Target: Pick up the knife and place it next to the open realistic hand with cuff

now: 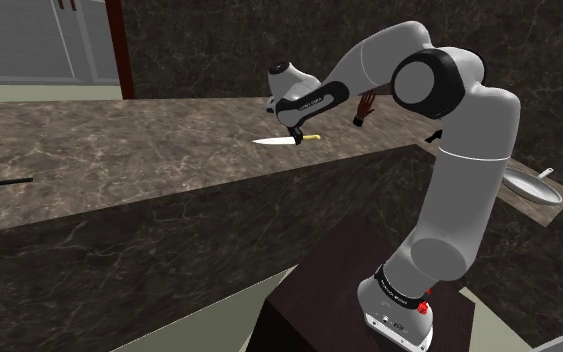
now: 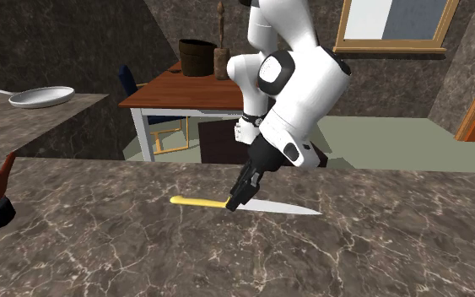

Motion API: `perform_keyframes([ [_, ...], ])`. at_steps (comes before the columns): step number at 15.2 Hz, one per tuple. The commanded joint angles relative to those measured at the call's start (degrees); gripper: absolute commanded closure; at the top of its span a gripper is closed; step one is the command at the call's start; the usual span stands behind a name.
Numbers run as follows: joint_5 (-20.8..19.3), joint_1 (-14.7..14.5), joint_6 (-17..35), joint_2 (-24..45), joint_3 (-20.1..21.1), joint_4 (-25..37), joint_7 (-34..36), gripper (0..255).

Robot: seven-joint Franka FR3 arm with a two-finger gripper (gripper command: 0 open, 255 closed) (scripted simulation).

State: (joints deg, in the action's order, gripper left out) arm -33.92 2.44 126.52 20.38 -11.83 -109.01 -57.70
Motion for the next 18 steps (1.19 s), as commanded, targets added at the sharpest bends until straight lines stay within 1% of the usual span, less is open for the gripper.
perform_keyframes([
  [1,0.02,0.01,-0.01,0.21,-0.01,-0.57,0.10,255],
  [4,0.26,0.13,-0.29,0.66,0.02,0.27,-0.25,255],
  [18,1.99,-0.22,-8.09,-4.69,0.41,3.64,-4.82,255],
])
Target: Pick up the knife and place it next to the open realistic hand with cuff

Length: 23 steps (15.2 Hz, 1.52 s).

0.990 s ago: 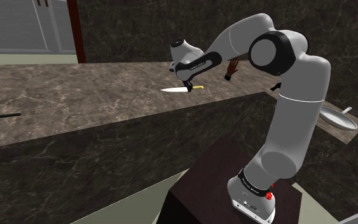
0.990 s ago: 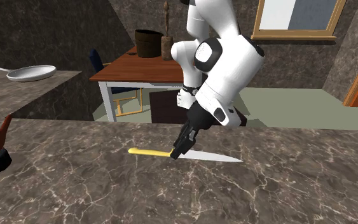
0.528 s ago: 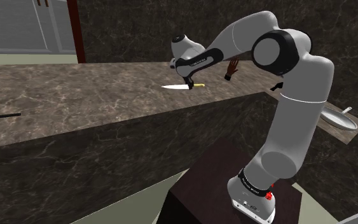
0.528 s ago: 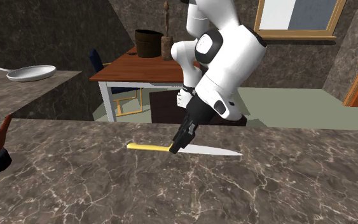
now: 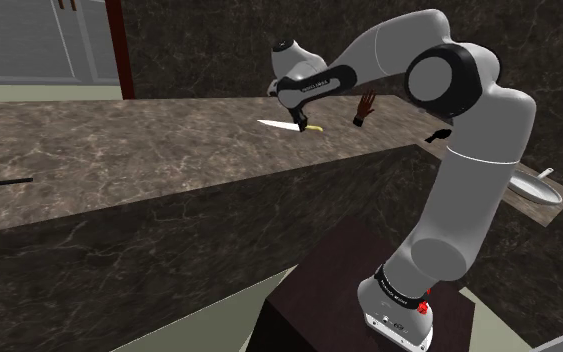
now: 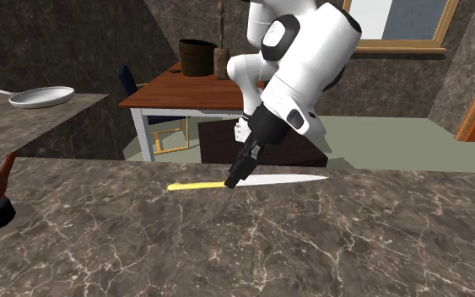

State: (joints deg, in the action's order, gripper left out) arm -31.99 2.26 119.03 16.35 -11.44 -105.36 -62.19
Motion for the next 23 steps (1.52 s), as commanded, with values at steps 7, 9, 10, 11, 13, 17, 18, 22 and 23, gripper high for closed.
perform_keyframes([
  [7,0.82,-0.25,-4.70,-2.63,0.16,2.61,-2.59,255],
  [9,1.02,-0.30,-5.90,-3.10,0.20,3.47,-3.23,255],
  [10,1.12,-0.33,-6.50,-3.32,0.22,3.92,-3.56,255],
  [11,1.22,-0.36,-7.10,-3.53,0.24,4.39,-3.88,255],
  [13,1.41,-0.42,-8.32,-3.91,0.27,5.36,-4.53,255],
  [17,1.77,-0.53,-10.78,-4.55,0.34,7.47,-5.82,255],
  [18,1.86,-0.56,-11.40,-4.68,0.36,8.04,-6.15,255],
  [22,2.19,-0.66,-13.91,-5.08,0.41,10.44,-7.46,255],
  [23,2.27,-0.69,-14.54,-5.15,0.42,11.08,-7.79,255],
])
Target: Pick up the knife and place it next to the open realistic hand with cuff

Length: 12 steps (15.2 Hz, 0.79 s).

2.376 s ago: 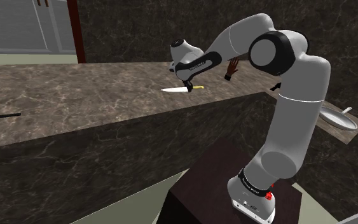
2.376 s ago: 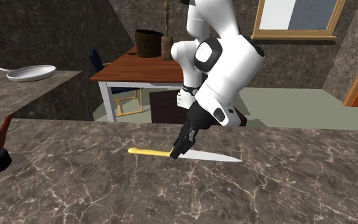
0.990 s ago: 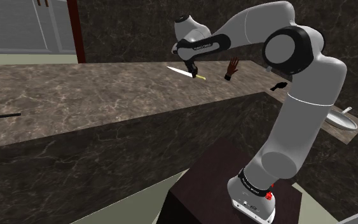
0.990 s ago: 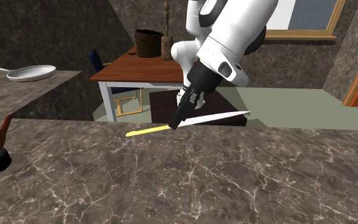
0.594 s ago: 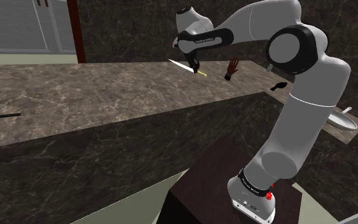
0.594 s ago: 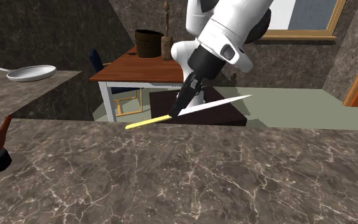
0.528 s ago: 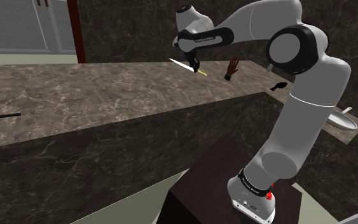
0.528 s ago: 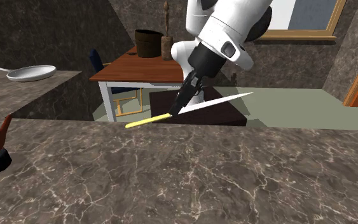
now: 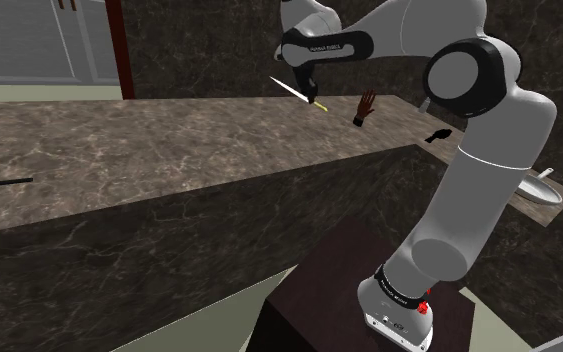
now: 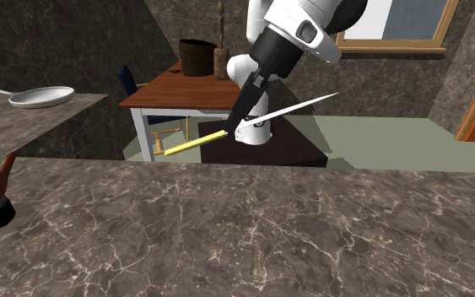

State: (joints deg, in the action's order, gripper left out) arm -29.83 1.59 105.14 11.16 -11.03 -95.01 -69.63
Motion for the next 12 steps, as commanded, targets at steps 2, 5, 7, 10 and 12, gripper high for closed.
perform_keyframes([
  [2,0.26,-0.06,-1.93,-0.07,0.04,2.07,-1.02,255],
  [5,0.48,-0.13,-3.87,-0.14,0.07,4.18,-2.03,255],
  [7,0.62,-0.17,-5.19,-0.11,0.08,5.68,-2.72,255],
  [10,0.81,-0.23,-7.19,0.03,0.10,8.06,-3.76,255],
  [12,0.94,-0.26,-8.54,0.19,0.10,9.75,-4.47,255],
])
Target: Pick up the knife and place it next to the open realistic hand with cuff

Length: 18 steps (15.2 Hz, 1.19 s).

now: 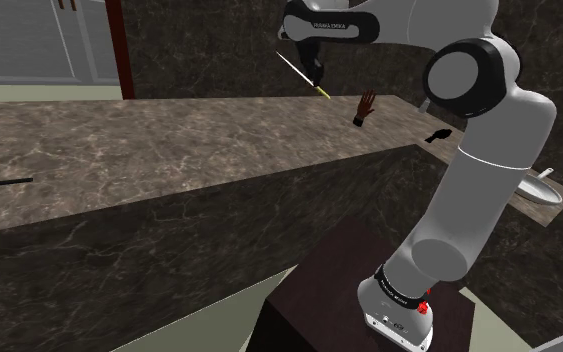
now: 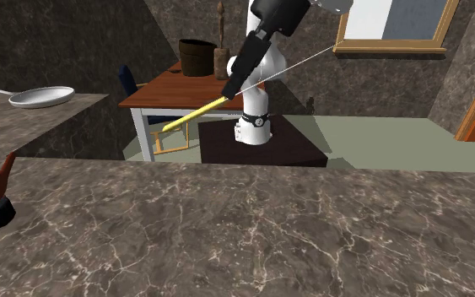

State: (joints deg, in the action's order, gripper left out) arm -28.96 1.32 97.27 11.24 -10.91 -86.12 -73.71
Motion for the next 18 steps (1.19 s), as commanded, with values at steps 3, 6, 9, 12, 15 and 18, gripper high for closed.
perform_keyframes([
  [3,0.12,0.72,-0.94,-0.34,-0.50,1.41,-1.93,255],
  [6,0.04,2.97,1.77,-1.94,-2.00,-1.08,-4.76,255],
  [9,0.13,5.25,4.36,-2.97,-3.60,-2.83,-7.79,255],
  [12,0.45,7.59,6.84,-3.45,-5.23,-3.88,-11.02,255],
  [15,1.05,9.98,9.22,-3.39,-6.90,-4.25,-14.45,255],
  [18,1.99,12.46,11.46,-2.76,-8.56,-3.95,-18.08,255],
])
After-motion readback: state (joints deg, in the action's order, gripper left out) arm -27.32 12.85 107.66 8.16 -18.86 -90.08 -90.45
